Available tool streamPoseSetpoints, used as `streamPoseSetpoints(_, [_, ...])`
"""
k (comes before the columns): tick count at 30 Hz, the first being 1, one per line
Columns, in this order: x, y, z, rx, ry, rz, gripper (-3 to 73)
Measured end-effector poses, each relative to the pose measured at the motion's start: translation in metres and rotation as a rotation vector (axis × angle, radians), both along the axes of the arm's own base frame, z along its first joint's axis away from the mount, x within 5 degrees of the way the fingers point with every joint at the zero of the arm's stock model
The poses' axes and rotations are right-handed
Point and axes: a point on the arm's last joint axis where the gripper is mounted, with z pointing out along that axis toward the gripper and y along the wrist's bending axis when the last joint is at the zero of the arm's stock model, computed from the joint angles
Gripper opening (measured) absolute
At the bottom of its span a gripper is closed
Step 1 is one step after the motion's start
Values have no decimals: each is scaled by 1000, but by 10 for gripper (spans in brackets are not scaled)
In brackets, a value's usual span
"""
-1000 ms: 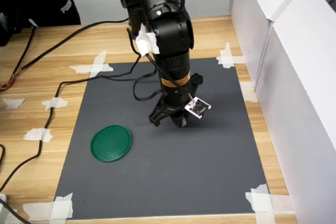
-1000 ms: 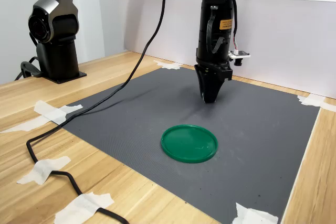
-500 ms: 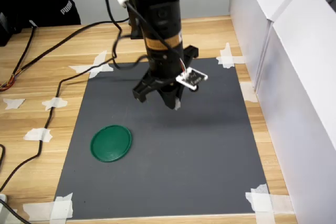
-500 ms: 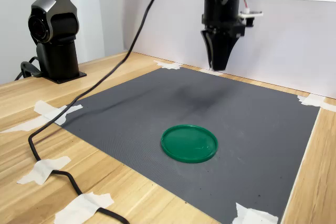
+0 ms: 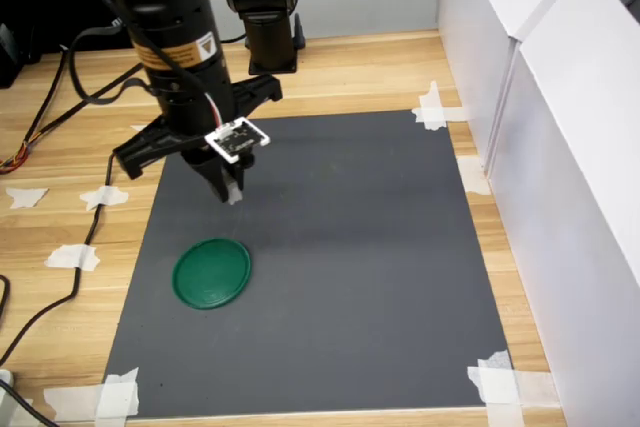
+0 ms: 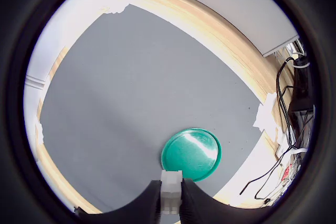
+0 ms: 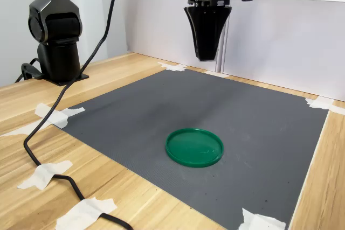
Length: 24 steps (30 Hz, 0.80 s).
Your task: Grasp a white terminal and put it on the green lid.
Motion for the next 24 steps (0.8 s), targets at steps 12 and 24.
streamPoseSetpoints(12, [17, -9, -62, -69, 23, 18, 85])
streamPoseSetpoints(24, [22, -32, -91, -67, 34, -41, 85])
